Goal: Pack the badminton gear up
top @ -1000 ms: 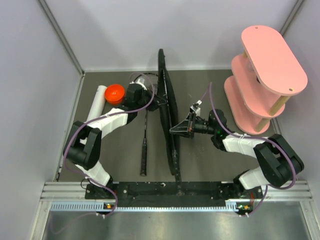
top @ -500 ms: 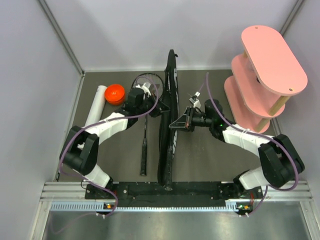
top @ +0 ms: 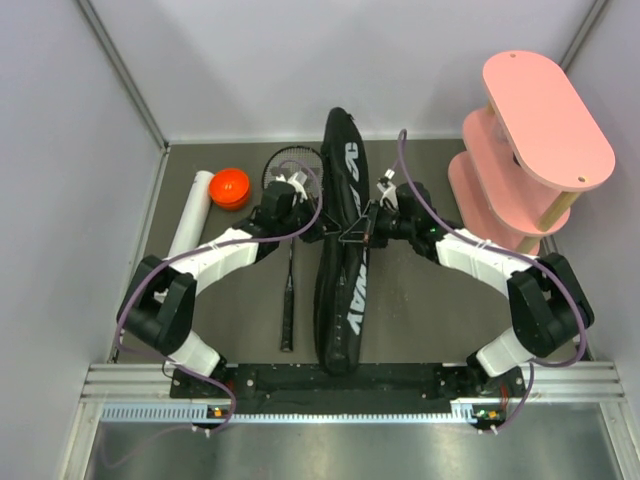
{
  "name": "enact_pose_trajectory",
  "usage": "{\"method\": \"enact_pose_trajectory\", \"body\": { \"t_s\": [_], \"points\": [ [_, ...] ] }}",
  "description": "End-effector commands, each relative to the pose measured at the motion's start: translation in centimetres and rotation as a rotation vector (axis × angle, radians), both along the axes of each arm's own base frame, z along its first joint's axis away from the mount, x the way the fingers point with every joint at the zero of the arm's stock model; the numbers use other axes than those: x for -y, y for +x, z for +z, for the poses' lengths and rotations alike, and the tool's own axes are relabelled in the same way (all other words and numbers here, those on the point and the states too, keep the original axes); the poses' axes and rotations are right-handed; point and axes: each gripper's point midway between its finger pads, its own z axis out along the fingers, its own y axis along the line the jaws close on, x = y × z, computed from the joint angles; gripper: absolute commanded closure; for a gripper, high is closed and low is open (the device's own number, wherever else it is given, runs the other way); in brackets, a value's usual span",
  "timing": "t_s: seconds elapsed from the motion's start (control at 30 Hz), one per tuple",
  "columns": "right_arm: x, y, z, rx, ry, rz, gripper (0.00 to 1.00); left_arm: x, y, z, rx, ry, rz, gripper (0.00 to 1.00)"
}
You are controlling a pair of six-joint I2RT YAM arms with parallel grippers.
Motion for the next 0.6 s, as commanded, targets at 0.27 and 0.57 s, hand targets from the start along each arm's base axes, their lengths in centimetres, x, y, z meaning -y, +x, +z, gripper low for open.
{"method": "enact_pose_trajectory", "body": {
  "t_s": [0.27,0.57],
  "points": [
    [-0.5,6.6,4.3,0.326,-0.129,-0.131,1.00,1.8,-1.9,3.8,0.018,-0.042,-0.032,1.00],
    [0.9,2.1,2.6,0.289,-0.263,0.087,0.62,1.1,-0.6,2.9,0.028,0.089,-0.025,1.00]
  ]
}}
